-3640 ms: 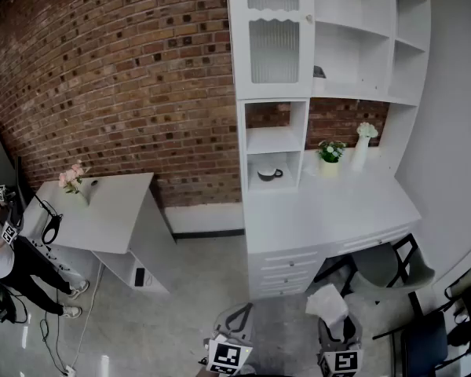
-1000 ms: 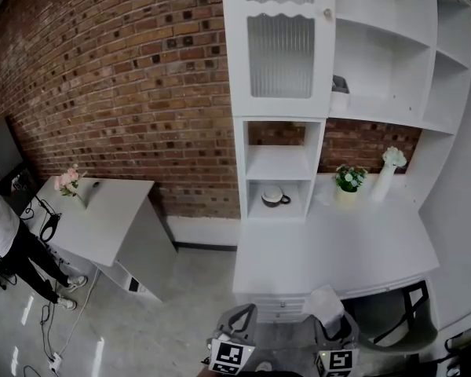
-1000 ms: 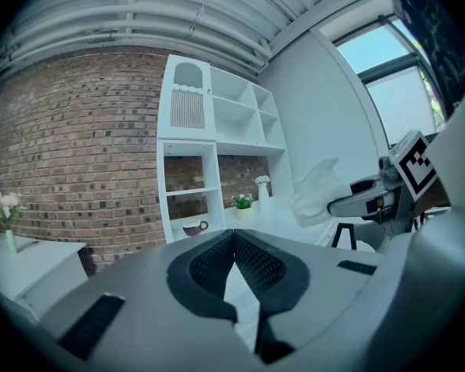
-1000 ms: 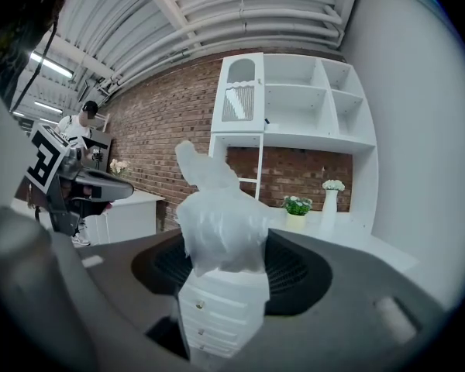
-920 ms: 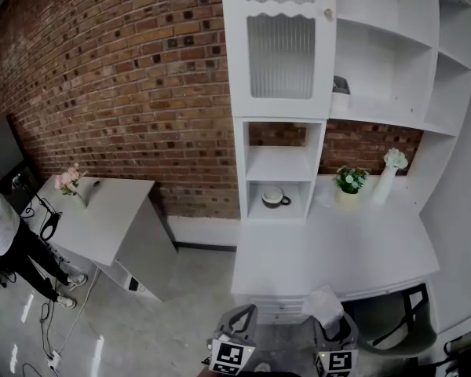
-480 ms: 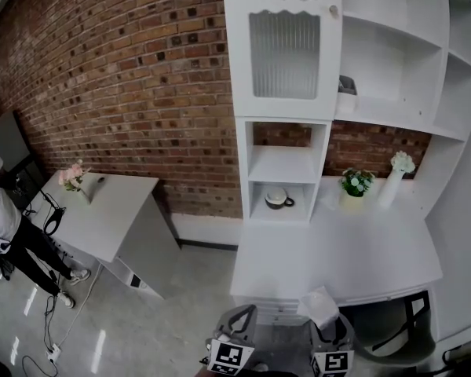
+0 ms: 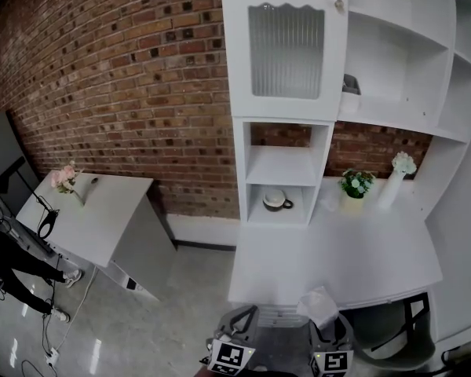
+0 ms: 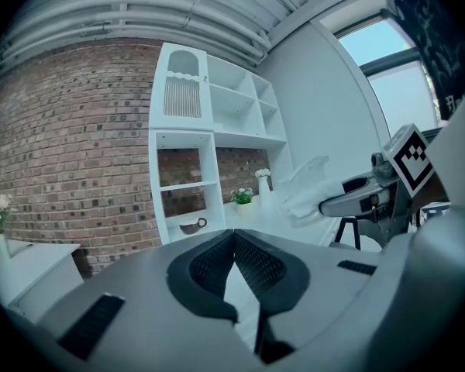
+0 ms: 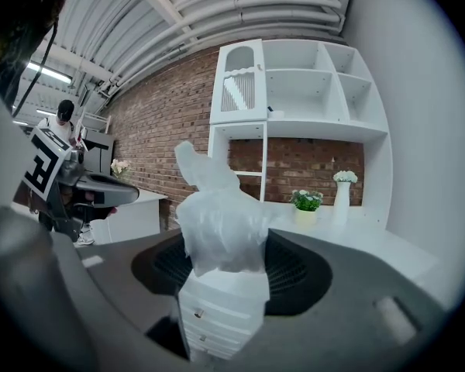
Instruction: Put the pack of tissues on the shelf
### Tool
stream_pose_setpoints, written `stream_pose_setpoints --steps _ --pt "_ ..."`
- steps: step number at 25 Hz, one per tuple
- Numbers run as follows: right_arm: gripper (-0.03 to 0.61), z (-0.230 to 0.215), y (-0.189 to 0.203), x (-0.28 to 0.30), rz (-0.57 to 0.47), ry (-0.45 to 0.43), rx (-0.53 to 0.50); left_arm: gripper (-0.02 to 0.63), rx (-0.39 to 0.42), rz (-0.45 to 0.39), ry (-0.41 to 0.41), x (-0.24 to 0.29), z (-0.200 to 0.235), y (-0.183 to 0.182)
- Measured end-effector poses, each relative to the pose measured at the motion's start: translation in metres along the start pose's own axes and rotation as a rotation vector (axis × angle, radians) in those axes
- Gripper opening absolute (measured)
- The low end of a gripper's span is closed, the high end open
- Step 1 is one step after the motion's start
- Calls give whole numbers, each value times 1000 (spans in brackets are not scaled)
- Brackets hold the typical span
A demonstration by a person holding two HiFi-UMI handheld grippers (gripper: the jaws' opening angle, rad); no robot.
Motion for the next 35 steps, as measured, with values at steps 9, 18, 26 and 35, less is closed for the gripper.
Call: stream_pose_setpoints --steps 9,18,26,35 --pt "252 1 -12 49 13 2 -8 11 -5 -8 1 32 44 -13" --pt "252 2 -26 104 22 29 -14 11 -12 -21 24 74 91 -16" --pt "252 12 -39 147 34 67 -20 9 -6 -28 69 101 134 -28" --pt "252 27 -66 190 4 137 22 9 7 -36 141 125 182 -37"
Point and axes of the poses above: the fingertips, and each gripper's own axes: x forward along the fingers, z to its left, y out of its underside, the point moved 4 cm from there along -x, backward along the fingers, and after that the axes turned 9 degrees about -x, right-handed, at the moved point
